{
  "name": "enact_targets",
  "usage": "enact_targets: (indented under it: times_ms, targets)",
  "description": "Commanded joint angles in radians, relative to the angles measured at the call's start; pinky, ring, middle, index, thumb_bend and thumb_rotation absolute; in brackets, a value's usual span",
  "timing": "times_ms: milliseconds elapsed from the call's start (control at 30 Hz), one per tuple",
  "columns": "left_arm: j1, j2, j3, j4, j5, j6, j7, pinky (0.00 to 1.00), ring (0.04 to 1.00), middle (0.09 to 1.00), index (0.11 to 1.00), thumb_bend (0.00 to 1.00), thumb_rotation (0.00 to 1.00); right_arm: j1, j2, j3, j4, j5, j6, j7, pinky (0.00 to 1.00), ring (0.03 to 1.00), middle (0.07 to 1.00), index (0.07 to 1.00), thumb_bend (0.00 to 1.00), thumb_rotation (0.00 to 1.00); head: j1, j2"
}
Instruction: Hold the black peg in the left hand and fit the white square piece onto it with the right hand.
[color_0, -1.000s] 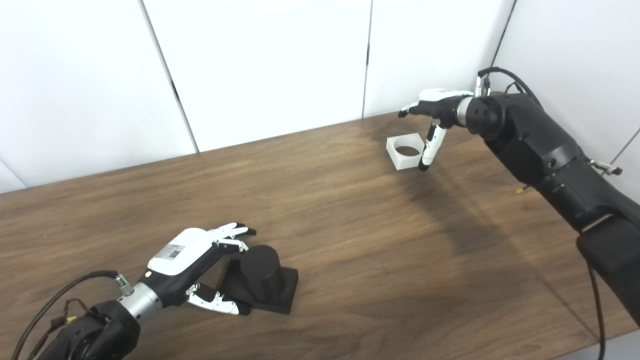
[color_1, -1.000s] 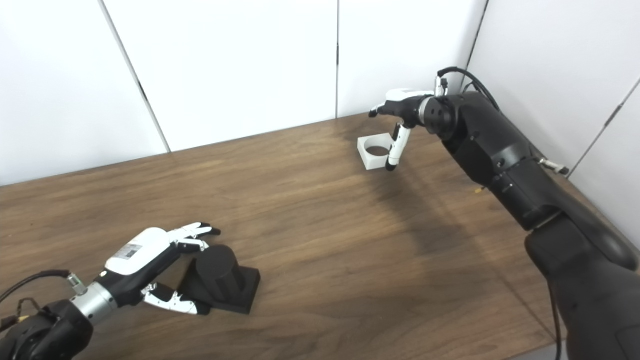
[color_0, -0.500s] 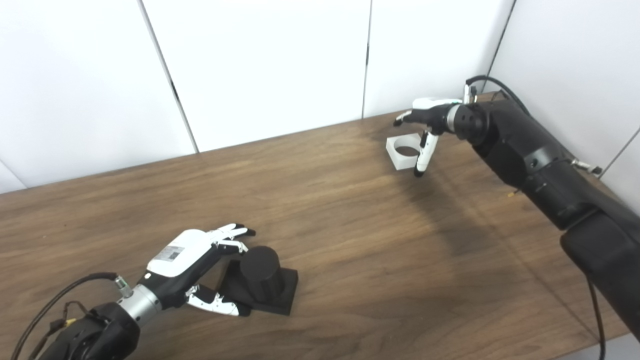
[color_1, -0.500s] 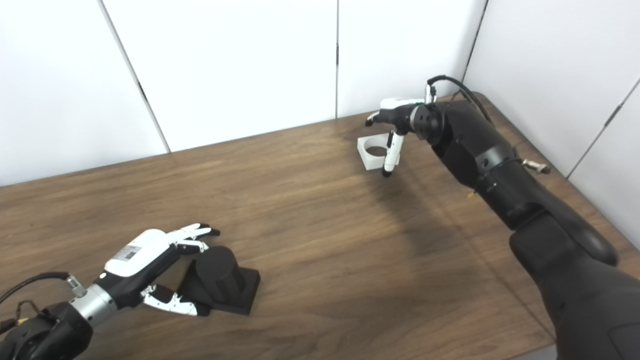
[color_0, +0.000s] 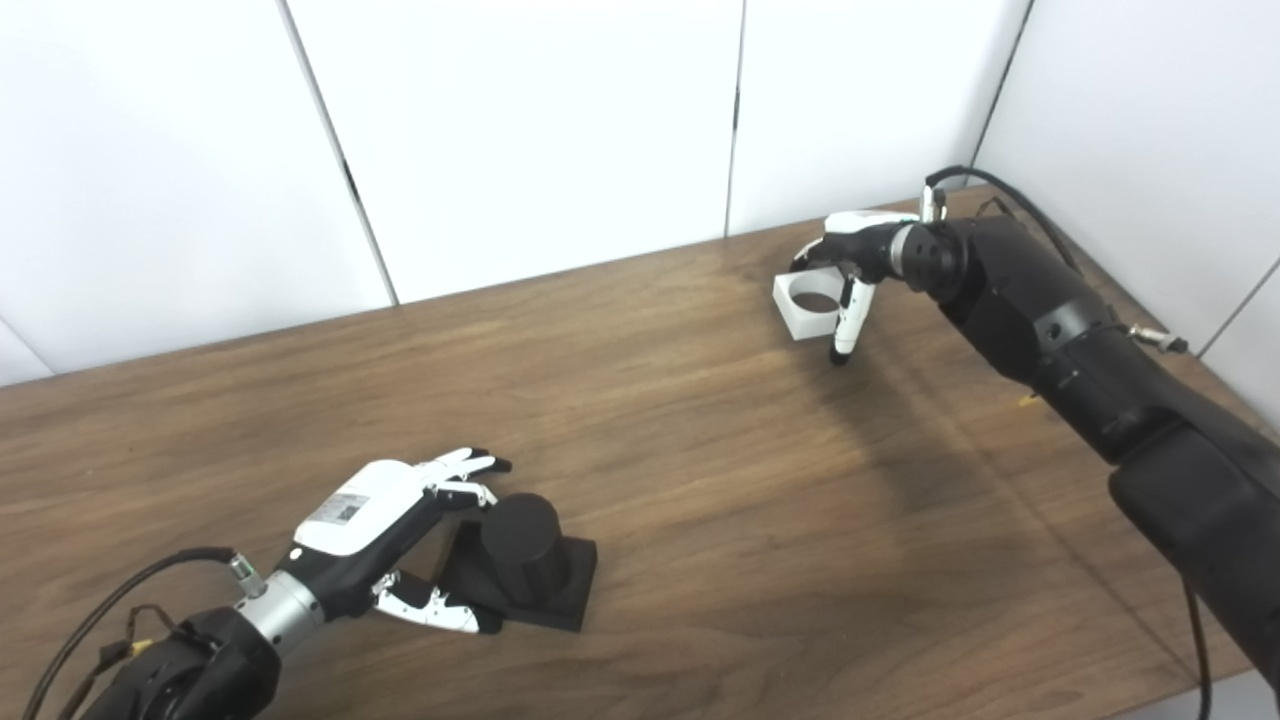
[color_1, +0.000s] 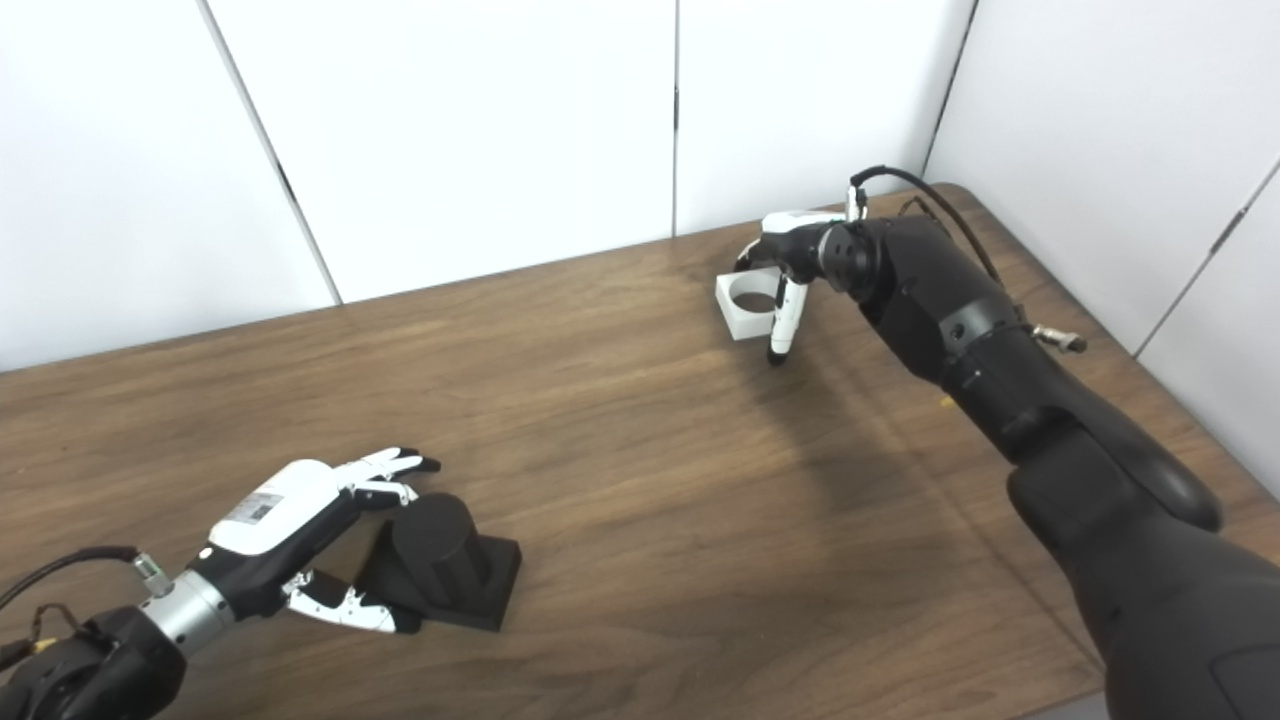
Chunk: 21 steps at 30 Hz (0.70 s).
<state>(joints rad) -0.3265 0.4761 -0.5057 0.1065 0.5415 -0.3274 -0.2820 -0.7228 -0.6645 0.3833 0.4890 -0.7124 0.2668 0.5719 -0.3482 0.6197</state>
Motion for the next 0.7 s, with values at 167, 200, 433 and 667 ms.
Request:
enact_targets:
  times_ms: [167, 200, 433, 667]
  targets:
    - [0.05, 0.031, -0.035, 0.013, 0.036, 0.007, -0.08, 0.86, 0.946, 0.916, 0.49, 0.52, 0.06, -0.03, -0.028, 0.012, -0.013, -0.014, -0.016, -0.016, 0.84, 0.946, 0.958, 0.803, 0.8, 0.12, -0.004, 0.004]
    - [0.05, 0.031, -0.035, 0.012, 0.036, 0.008, -0.08, 0.86, 0.945, 0.915, 0.49, 0.52, 0.06, -0.029, -0.031, 0.016, -0.013, -0.019, -0.013, -0.016, 0.83, 0.942, 0.952, 0.799, 0.79, 0.13, -0.004, 0.004]
    - [0.051, 0.029, -0.034, 0.007, 0.032, 0.015, -0.085, 0.86, 0.952, 0.917, 0.49, 0.52, 0.06, -0.011, -0.04, 0.007, 0.005, -0.009, -0.019, -0.044, 0.85, 0.924, 0.923, 0.756, 0.78, 0.12, -0.002, 0.005]
    - [0.049, 0.028, -0.03, 0.011, 0.027, 0.009, -0.08, 0.86, 0.955, 0.915, 0.49, 0.52, 0.06, 0.004, -0.038, -0.011, -0.012, 0.022, -0.002, -0.034, 0.91, 0.911, 0.875, 0.625, 0.76, 0.09, -0.004, 0.013]
